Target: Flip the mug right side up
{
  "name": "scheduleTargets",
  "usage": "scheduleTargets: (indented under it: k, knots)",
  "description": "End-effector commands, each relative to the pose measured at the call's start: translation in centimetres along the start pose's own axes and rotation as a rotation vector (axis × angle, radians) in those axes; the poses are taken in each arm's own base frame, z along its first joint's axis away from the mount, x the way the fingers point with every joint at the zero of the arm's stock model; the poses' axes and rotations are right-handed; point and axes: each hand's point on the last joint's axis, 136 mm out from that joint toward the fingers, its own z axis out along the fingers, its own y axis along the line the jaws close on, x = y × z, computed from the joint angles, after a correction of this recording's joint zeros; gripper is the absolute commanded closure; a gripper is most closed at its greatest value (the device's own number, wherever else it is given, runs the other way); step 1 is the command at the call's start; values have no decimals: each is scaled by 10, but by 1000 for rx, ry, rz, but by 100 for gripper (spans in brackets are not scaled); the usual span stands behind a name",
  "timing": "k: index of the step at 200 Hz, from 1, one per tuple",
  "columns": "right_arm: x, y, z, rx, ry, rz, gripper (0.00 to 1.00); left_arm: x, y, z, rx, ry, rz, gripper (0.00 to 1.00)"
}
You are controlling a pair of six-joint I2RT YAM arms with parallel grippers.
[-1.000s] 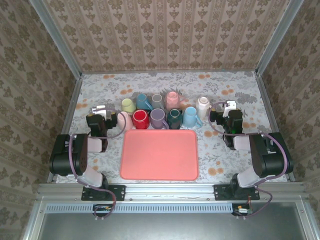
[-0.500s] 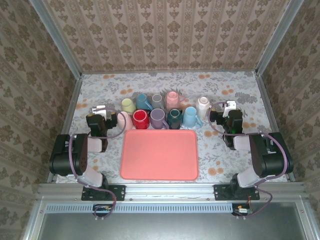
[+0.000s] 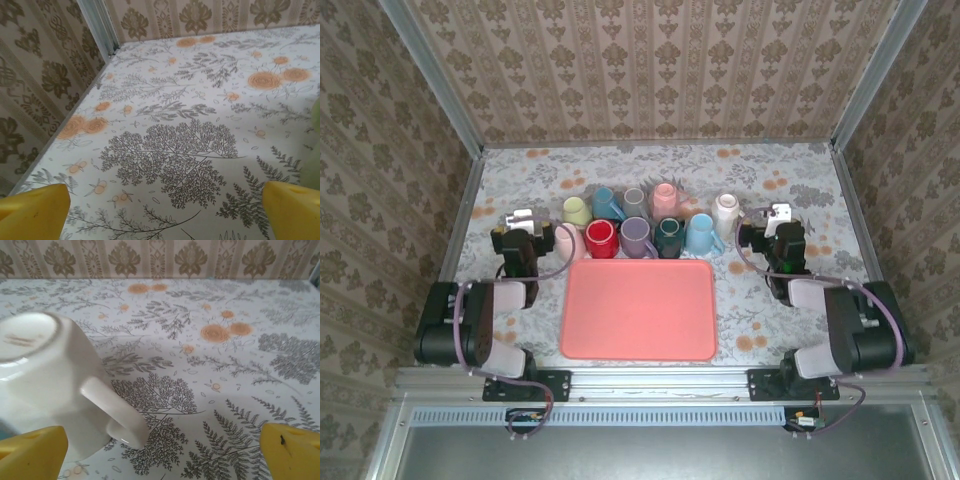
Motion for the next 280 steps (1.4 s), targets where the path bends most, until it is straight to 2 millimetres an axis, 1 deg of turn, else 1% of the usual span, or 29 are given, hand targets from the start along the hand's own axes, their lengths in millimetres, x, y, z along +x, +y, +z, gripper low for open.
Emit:
scheduleTargets:
  k: [1,12,24,32,41,57,73,84,87,89,94,106,114,132,148,150,153,154,158,172,178,194,211,217,223,229,244,260,280]
  knots:
    - [-41,-10,-18,79,-72,16,0,-32,25,-10,-119,-25,-18,0]
    - [-58,-10,-30,74,-125,67,0,-50,31,-21,-143,-73,-22,0]
    - [-75,-5,-42,51,-160,104,0,-69,32,-33,-128,-121,-58,0]
    - [-87,4,-49,17,-178,112,0,-84,29,-41,-88,-149,-99,0]
    - [-98,21,-60,-35,-192,99,0,-104,18,-53,-24,-181,-120,0]
    - [-112,62,-81,-150,-209,30,0,-129,-8,-75,82,-198,-135,0]
    - [-118,103,-105,-274,-203,-27,0,-142,-43,-102,231,-165,-133,0]
    - [-116,125,-120,-338,-175,-72,0,-144,-71,-121,343,-122,-70,0]
    - [-115,131,-124,-355,-166,-81,0,-145,-74,-125,356,-110,-53,0]
    - [-115,135,-127,-367,-163,-85,0,-145,-83,-131,387,-105,-39,0]
    - [-115,144,-134,-394,-150,-100,0,-143,-94,-141,431,-80,-1,0]
    - [-116,156,-146,-419,-113,-98,0,-137,-113,-162,518,-45,102,0]
    - [-117,160,-151,-412,-81,-91,0,-134,-116,-170,518,-32,135,0]
    - [-115,156,-153,-346,32,-86,0,-131,-107,-172,432,55,107,0]
    - [-109,153,-154,-314,158,-102,0,-132,-114,-178,473,147,138,0]
    - [-104,154,-154,-319,184,-110,0,-133,-114,-178,475,160,138,0]
    - [-107,154,-157,-325,192,-108,0,-134,-114,-179,474,178,136,0]
    - [-101,153,-157,-325,218,-120,0,-133,-113,-179,472,189,139,0]
    - [-98,154,-158,-327,247,-131,0,-132,-114,-181,477,220,143,0]
    - [-98,143,-150,-246,257,-63,0,-134,-118,-182,505,272,152,0]
    - [-96,139,-148,-231,266,-12,0,-132,-119,-181,506,287,128,0]
    - [-90,148,-149,-344,322,64,0,-128,-123,-176,566,330,1,0]
    - [-90,154,-150,-373,352,42,0,-121,-126,-171,663,428,-219,0]
    - [-90,153,-149,-361,357,43,0,-120,-120,-164,667,459,-305,0]
    - [-91,153,-148,-356,352,50,0,-117,-118,-162,686,473,-361,0]
    - [-92,155,-147,-366,343,54,0,-120,-120,-161,726,458,-400,0]
    - [-90,160,-149,-398,350,38,0,-125,-125,-161,777,396,-402,0]
    - [-86,162,-151,-415,380,-10,0,-121,-122,-157,739,400,-397,0]
    - [-84,164,-148,-408,408,-35,0,-118,-116,-158,686,398,-387,0]
